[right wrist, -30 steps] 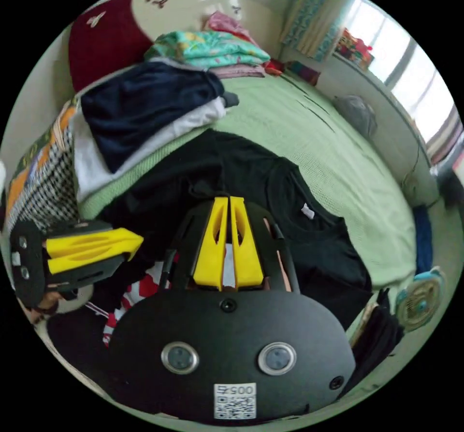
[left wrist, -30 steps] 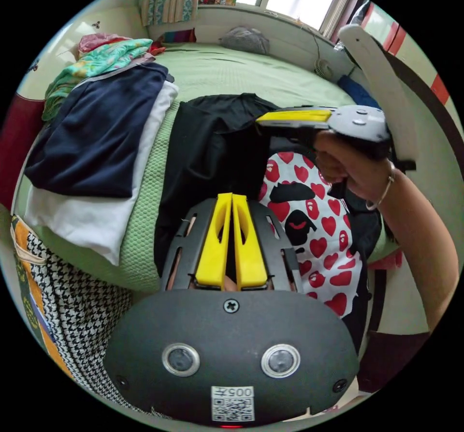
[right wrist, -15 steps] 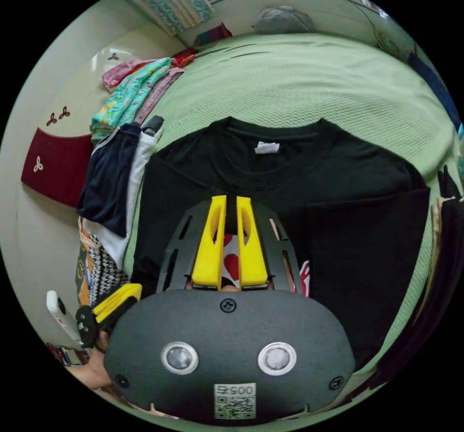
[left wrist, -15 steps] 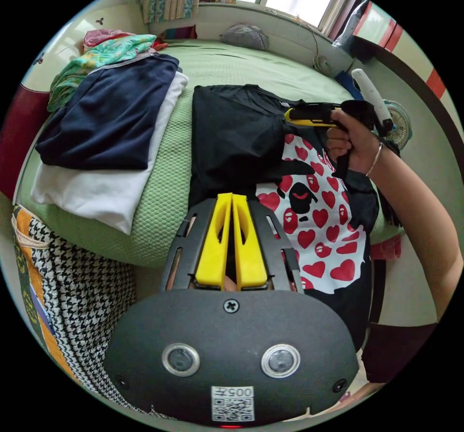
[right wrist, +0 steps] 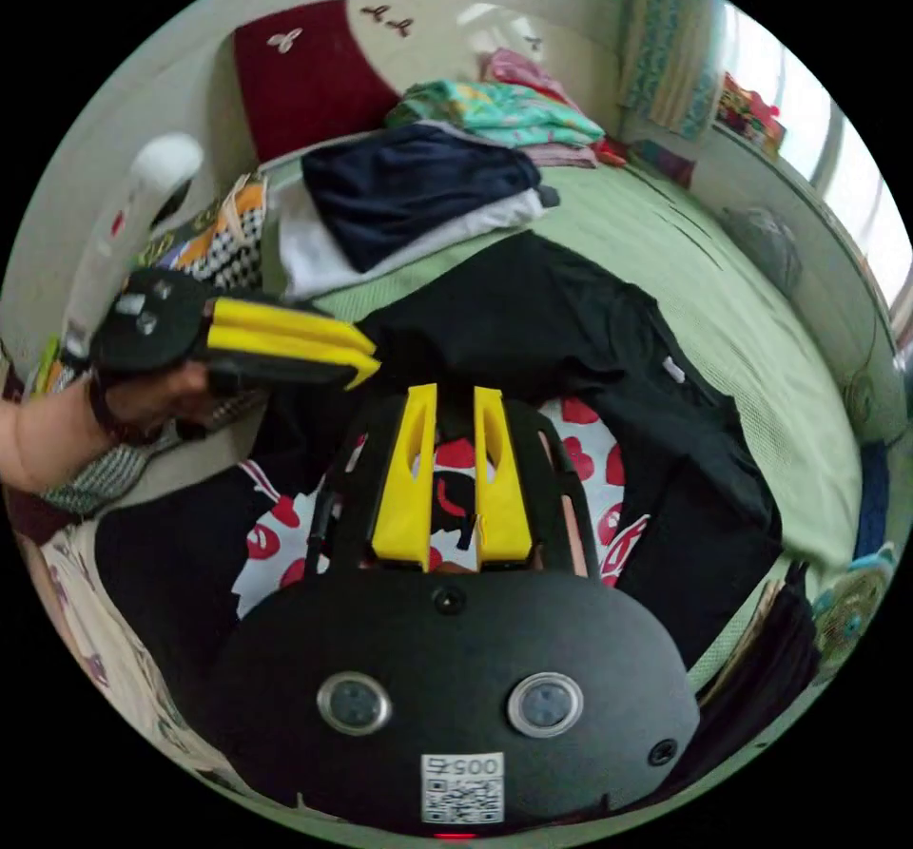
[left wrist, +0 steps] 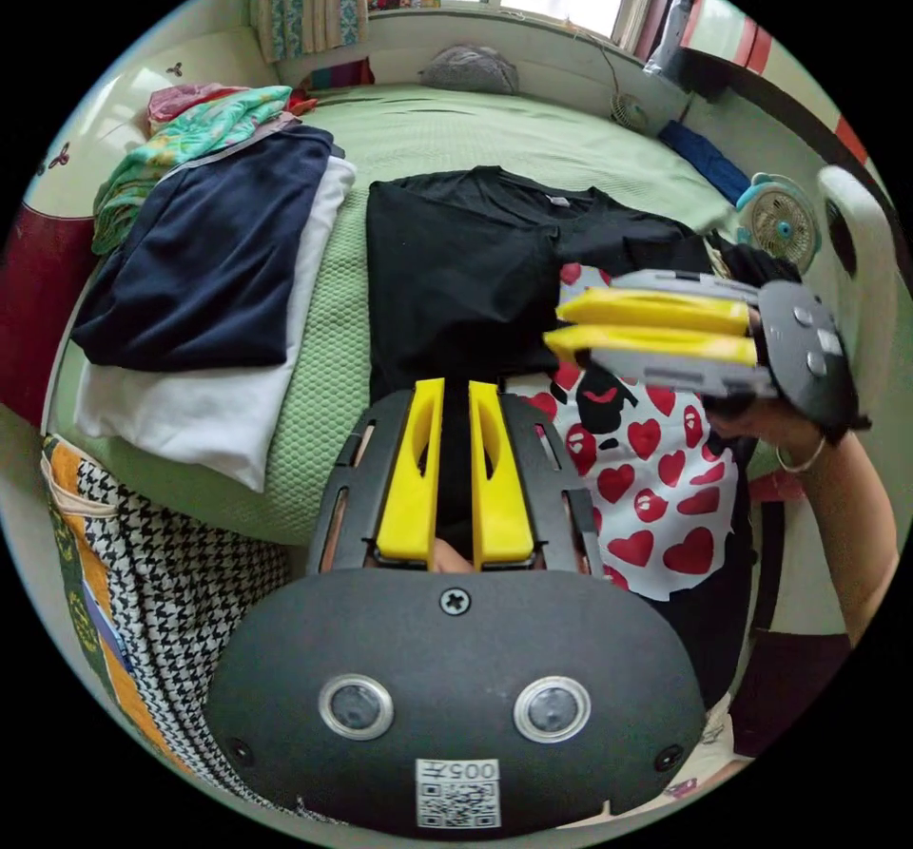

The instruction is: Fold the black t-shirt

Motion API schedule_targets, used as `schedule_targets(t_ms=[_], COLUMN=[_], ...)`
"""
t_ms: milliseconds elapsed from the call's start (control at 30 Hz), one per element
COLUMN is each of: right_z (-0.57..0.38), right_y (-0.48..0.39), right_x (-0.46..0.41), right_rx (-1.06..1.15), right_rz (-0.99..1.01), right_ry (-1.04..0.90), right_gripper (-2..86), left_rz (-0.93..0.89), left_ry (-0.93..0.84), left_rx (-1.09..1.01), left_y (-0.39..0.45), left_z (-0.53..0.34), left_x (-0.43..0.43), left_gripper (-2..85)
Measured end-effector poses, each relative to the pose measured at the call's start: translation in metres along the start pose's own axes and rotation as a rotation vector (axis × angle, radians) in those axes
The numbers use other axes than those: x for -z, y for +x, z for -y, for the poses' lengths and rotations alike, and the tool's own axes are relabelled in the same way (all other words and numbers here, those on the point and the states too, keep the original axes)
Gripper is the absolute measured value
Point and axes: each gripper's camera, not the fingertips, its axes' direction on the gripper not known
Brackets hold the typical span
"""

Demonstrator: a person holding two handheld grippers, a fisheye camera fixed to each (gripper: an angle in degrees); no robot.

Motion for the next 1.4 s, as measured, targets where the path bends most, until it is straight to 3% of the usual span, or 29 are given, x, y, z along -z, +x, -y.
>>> schedule_targets(t_ms=[200,567,767,1000,1400], right_z=[-0.009,-0.043,-0.037,-0.033,-0.066], right_y=[-0.021,-0.038,0.004,0.033,0.022], right_x=[-0.026,-0.014,0.003,-0.05,-0.039], right_rx=[0.014,0.046,-0.195,-0.423,-0.496], right_rz=[-0.107,0.04,-0.096,-0.167,-0.196], right_ry=[-0.135,-0.142,0.017,-0.097,-0.106], right_gripper=[2.0,1.9,4.0,3.5,3.7], left_rz=[0.03,0.068,0.021,0.084,0.144], left_ry=[-0.058,-0.042,0.016,-0.058,-0.067], left_rx=[0.042,0.082,0.084,0.066,0.054], left_y=[-0.02,-0.043,-0.043,-0.039,-0.037], left_z=[0.015,0.01,0.012,0.024,0.022], left_x=[-0.024,-0.021,-0.011,-0.046,-0.051], left_gripper=[5.0,5.7,6.6,5.9,5.2])
